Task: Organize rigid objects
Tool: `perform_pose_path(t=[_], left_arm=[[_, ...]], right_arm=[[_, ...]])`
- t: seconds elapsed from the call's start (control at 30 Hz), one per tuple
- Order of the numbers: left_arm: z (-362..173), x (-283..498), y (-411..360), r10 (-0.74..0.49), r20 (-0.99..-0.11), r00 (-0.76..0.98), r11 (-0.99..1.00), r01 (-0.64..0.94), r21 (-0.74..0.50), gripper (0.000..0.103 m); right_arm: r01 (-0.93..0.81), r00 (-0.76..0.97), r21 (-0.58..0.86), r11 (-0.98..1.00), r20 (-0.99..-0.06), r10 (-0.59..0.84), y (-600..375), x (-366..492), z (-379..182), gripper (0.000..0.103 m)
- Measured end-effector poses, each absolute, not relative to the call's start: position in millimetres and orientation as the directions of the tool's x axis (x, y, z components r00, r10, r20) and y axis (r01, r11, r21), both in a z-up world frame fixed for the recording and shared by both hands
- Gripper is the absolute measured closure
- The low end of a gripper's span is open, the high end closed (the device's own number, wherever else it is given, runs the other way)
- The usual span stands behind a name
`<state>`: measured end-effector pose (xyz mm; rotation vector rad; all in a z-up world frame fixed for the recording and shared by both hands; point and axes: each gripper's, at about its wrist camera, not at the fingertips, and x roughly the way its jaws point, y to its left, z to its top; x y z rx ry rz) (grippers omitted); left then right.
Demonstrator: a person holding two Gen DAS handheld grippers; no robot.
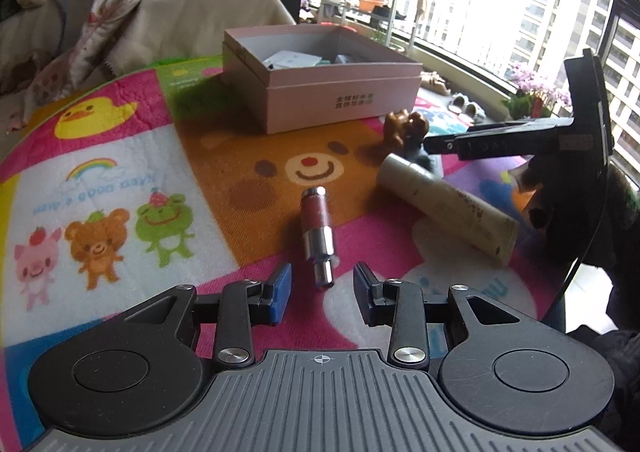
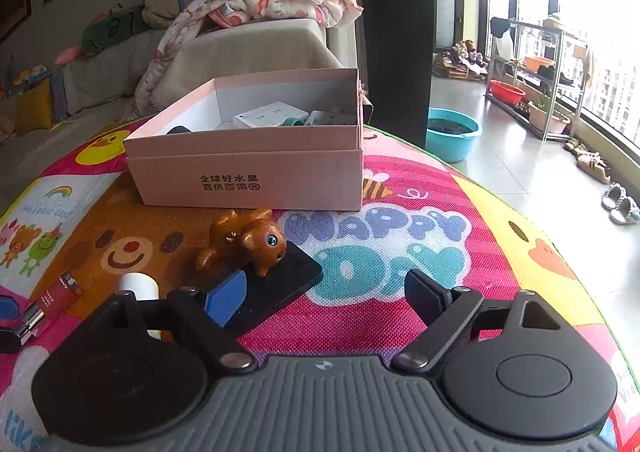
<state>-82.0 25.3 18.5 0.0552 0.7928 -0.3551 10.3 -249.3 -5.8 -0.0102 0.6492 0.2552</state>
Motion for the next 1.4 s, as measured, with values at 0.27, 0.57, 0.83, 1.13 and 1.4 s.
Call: perform_pose_path(t=[0.27, 0.57, 0.83, 1.13, 1.4], left_arm=[[16, -72, 40, -0.199, -0.686, 0.700, 0.966, 0.258, -0.017, 0.065], [15, -58, 54, -0.198, -0.672, 0.714, 0.970, 0.242, -0.029, 0.065], [8, -3, 55, -0.214, -0.637, 0.741, 0.975, 0.206, -0.087, 0.065], [4, -11, 27, -0.253, -0.628, 0.736, 0.943, 0.333, 0.011, 0.071], [2, -15, 33, -0.283, -0.614, 0.737, 0.941, 0.337, -0.029, 0.079]], right_arm=[[-0.233, 0.762, 0.067, 0.970, -0.608, 0.225, -248, 12, -7, 0.016], [-0.235, 0.759, 0.069, 0.969, -0.610, 0.228, -248, 13, -7, 0.016], [-0.237, 0.768, 0.051, 0.970, -0.602, 0.219, -245, 11, -7, 0.016], [-0.347, 0.775, -0.011, 0.938, -0.566, 0.280, -213, 21, 3, 0.025], [-0.439, 0.730, -0.033, 0.898, -0.596, 0.335, -194, 23, 8, 0.066]])
